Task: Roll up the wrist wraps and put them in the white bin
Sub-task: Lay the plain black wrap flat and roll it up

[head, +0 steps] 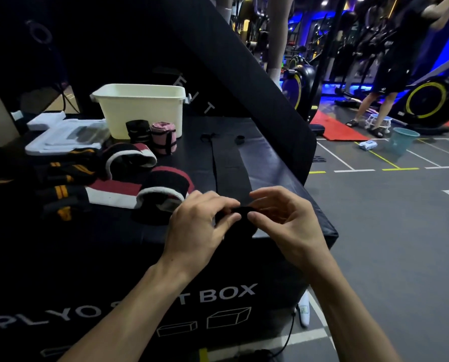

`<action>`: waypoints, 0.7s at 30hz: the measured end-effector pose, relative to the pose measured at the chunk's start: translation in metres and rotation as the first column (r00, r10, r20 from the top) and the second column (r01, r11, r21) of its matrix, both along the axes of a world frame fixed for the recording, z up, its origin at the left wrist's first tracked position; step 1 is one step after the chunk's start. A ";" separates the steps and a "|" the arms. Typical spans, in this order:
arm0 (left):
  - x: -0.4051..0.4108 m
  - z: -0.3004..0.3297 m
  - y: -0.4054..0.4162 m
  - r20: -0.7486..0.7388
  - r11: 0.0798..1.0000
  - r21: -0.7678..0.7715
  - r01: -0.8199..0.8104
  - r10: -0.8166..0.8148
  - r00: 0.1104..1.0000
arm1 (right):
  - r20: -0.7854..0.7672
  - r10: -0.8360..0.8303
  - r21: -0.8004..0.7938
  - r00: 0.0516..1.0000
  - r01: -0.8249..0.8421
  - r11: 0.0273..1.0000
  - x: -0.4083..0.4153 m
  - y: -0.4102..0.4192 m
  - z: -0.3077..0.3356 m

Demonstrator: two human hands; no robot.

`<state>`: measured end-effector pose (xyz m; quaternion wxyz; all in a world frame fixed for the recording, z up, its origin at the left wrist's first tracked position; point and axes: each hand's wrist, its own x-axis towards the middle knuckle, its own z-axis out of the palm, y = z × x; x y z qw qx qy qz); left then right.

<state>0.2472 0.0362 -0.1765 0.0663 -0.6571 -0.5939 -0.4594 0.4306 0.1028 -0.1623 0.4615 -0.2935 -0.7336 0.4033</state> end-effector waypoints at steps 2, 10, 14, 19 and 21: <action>0.000 0.003 0.001 0.089 0.998 -0.041 0.043 -0.039 0.995 | -0.020 0.004 0.002 1.000 -0.004 1.000 0.000 0.001 -0.001; 0.001 0.010 0.004 0.333 0.976 -0.139 0.165 -0.111 0.936 | -0.039 0.023 0.007 0.999 -0.023 1.000 0.005 -0.001 -0.003; 0.004 0.011 0.003 0.379 0.967 -0.156 0.200 -0.129 0.916 | -0.004 0.003 0.061 1.000 -0.002 0.998 0.008 -0.003 -0.004; 0.007 0.011 0.002 0.381 0.966 -0.140 0.219 -0.151 0.912 | 0.032 -0.041 0.103 0.999 0.038 0.994 0.012 -0.005 -0.006; 0.008 0.010 0.001 0.359 0.970 -0.130 0.207 -0.148 0.921 | 0.070 -0.062 0.134 0.996 0.052 0.990 0.014 -0.006 -0.007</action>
